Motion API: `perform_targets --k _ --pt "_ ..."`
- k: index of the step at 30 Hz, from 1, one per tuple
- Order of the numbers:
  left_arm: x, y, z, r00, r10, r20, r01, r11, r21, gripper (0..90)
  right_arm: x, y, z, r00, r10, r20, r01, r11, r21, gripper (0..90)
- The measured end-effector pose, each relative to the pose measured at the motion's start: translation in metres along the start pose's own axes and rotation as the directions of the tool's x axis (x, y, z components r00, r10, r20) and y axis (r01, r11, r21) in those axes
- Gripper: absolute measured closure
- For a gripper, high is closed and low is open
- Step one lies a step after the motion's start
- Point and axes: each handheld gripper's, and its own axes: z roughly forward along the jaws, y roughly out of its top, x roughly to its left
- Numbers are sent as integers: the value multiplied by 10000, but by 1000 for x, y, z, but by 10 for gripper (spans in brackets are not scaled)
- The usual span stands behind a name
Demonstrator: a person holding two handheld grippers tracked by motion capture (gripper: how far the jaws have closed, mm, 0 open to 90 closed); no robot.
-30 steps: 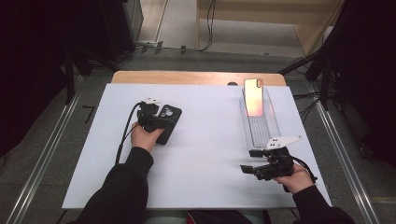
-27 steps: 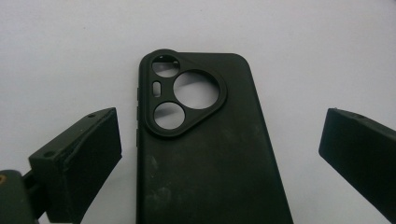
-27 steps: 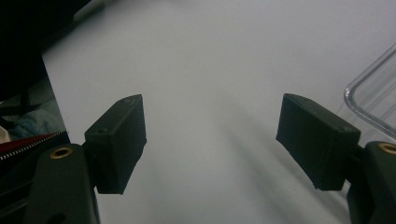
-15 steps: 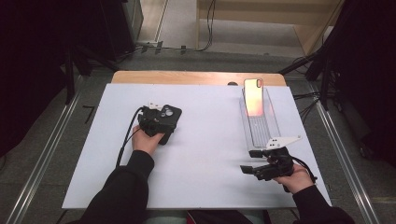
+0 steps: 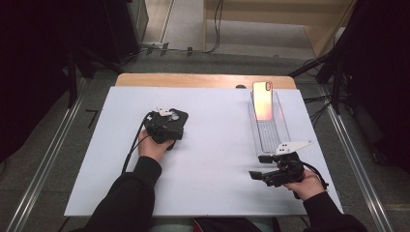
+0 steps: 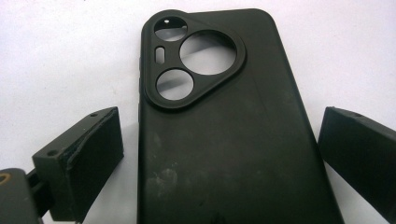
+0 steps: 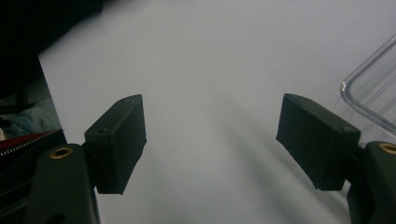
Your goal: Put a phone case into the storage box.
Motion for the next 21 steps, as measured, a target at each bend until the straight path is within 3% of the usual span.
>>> perform_targets --k 5,7,21 --pt "-1 -1 -2 10000 -14 -4 14 9999 -119 52 1 0 0 10000 -20 29 21 10000 -33 220" --pt "-1 -2 -3 10000 35 15 -34 9997 -252 110 0 0 0 10000 -80 35 80 10000 -34 220" --pt "0 0 -5 9999 -98 -42 97 9999 -139 130 1 0 1 9999 -155 42 155 9999 -32 219"
